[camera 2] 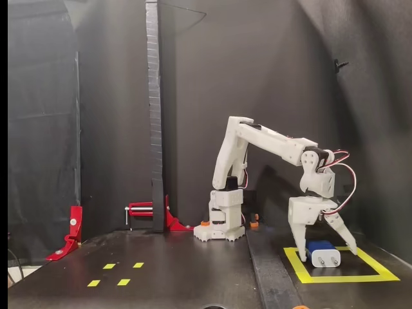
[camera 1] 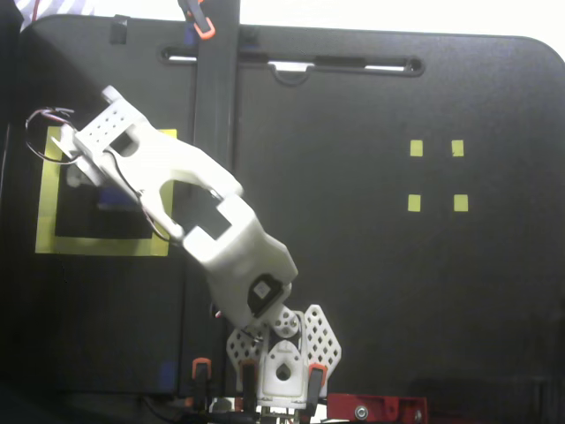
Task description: Grasp the block and place it in the designated area.
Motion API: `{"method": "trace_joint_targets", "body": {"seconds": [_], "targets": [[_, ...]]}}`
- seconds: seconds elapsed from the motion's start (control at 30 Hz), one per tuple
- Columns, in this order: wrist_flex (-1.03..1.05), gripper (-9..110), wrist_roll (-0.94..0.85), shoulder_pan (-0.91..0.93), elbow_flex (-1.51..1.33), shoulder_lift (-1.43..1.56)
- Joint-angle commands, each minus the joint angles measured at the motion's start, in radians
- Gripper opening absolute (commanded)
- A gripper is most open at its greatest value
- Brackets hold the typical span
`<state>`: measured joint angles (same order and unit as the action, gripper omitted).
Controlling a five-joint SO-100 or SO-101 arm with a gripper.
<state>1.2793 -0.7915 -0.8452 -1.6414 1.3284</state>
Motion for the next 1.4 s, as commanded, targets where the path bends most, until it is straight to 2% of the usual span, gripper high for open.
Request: {"method": "trace_joint_targets", "body": {"seconds": [0.0,0.43,0.77,0.83,1.2,1.37], "targets": [[0.029,43,-0.011,0.012,0.034,0.100],[0.179,43,-0.018,0.046,0.072,0.348],[0.250,43,-0.020,0.067,0.150,0.365],[0.252,40,-0.020,0.067,0.150,0.365],[0.236,5,-0.014,0.074,0.150,0.367],[0.232,0,-0.011,0.078,0.150,0.368]]}}
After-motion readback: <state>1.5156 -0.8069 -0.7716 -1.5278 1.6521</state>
